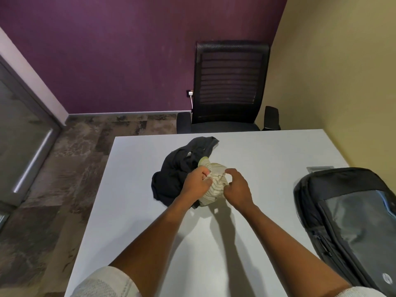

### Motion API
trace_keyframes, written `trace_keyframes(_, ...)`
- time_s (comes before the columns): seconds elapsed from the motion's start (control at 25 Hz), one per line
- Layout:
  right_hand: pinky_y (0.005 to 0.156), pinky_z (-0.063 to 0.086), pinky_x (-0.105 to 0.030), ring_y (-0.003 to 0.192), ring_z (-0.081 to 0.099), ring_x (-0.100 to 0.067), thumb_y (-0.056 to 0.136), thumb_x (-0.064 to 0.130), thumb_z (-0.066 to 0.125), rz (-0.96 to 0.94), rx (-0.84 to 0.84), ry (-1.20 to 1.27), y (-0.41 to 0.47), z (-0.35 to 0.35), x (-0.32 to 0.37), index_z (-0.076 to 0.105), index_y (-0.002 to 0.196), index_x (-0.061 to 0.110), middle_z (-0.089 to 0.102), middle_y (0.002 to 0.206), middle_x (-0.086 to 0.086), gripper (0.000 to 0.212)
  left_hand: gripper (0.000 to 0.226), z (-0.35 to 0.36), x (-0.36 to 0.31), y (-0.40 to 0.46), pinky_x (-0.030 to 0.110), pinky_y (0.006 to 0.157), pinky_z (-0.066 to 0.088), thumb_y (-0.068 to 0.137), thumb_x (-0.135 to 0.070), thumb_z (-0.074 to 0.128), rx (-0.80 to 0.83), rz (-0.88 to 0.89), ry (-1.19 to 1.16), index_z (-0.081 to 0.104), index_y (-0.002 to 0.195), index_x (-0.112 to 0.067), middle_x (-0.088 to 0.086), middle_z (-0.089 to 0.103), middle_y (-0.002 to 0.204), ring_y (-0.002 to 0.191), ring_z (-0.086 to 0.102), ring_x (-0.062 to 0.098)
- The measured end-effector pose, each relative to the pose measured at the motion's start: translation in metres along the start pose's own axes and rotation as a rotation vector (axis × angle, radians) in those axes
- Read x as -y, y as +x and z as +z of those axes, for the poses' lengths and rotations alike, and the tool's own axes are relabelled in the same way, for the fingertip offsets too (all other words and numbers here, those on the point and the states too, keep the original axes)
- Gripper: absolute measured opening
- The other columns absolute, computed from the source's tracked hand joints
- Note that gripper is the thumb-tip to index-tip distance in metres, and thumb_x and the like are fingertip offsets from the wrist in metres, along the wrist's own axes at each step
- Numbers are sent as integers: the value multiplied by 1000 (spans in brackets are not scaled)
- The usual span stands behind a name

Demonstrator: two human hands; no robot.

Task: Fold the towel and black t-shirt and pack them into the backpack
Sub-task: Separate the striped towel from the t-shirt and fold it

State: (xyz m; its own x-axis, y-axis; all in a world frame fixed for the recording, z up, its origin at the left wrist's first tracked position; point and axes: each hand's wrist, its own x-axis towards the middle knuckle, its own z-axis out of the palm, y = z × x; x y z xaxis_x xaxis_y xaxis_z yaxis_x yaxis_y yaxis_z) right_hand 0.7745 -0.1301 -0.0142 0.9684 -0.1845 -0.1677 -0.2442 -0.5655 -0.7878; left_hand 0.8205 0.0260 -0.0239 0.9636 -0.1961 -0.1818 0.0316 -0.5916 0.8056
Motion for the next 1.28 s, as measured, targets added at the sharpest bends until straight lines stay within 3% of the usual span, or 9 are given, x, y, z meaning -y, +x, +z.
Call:
trace_keyframes(0.08, 94, 50, -41, 102, 55, -20, 87, 15, 61, -34, -58, -14, -11, -12, 8, 54, 129, 8, 52, 115, 4, 43, 13, -2, -12, -12, 15, 64, 43, 87, -14, 65, -4, 43, 11, 62, 96, -22, -8, 62, 84, 76, 58, 8)
trace_keyframes(0.16, 103, 47, -39, 115, 53, -20, 85, 3, 60, -135, -34, -25, -18, -22, 13, 53, 134, 9, 55, 128, -1, 50, 14, -5, -23, -26, 23, 70, 50, 83, -16, 65, 0, 92, 22, 68, 93, -25, -11, 67, 83, 77, 62, 8)
trace_keyframes(0.24, 106, 41, -19, 122, 50, -13, 82, -8, 55, -236, 10, -35, -25, -30, 21, 55, 135, 13, 56, 138, -1, 57, 17, -8, -30, -38, 30, 77, 55, 77, -24, 64, 17, 155, 46, 73, 91, -29, -15, 72, 83, 79, 66, 5)
trace_keyframes(0.32, 93, 33, 0, 116, 51, -7, 83, -11, 54, -302, 79, -31, -33, -38, 35, 63, 128, 13, 61, 131, 0, 51, 22, -15, -42, -53, 33, 82, 57, 75, -31, 62, 19, 202, 68, 76, 92, -31, -18, 74, 88, 82, 68, 2)
trace_keyframes(0.52, 86, 46, -22, 101, 61, -14, 91, 18, 67, -318, 297, -104, -39, -40, 42, 66, 103, 18, 69, 107, 2, 12, 18, -38, -38, -71, 29, 82, 56, 82, -24, 64, -37, 285, 91, 76, 95, -27, -16, 74, 91, 85, 67, 1)
trace_keyframes(0.64, 85, 51, -37, 95, 62, -21, 87, 26, 71, -351, 356, -205, -91, -56, 45, 61, 91, 18, 68, 99, -2, 12, 12, -49, -56, -137, 26, 81, 54, 89, -21, 65, -138, 322, 117, 71, 97, -27, -17, 71, 92, 88, 65, 1)
trace_keyframes(0.72, 79, 50, -34, 88, 60, -19, 87, 26, 71, -350, 365, -220, -89, -55, 46, 59, 90, 19, 66, 95, -2, 15, 10, -58, -56, -136, 23, 81, 52, 92, -22, 66, -134, 325, 121, 70, 99, -28, -17, 70, 94, 89, 64, 1)
trace_keyframes(1.04, 78, 54, -34, 86, 61, -14, 95, 15, 56, -461, 120, -324, -110, -78, 47, 69, 94, 23, 68, 94, 5, 16, 12, -98, -51, -159, 34, 86, 56, 85, -32, 76, -49, 273, 278, 72, 96, -27, -12, 70, 94, 91, 63, 7)
trace_keyframes(1.28, 61, 47, -37, 72, 55, -17, 86, 3, 55, -464, -86, -381, -137, -87, 63, 52, 78, 23, 58, 77, 6, 22, 13, -132, -31, -192, 27, 71, 48, 79, -28, 83, 23, 231, 439, 71, 81, -34, -11, 71, 86, 83, 63, 10)
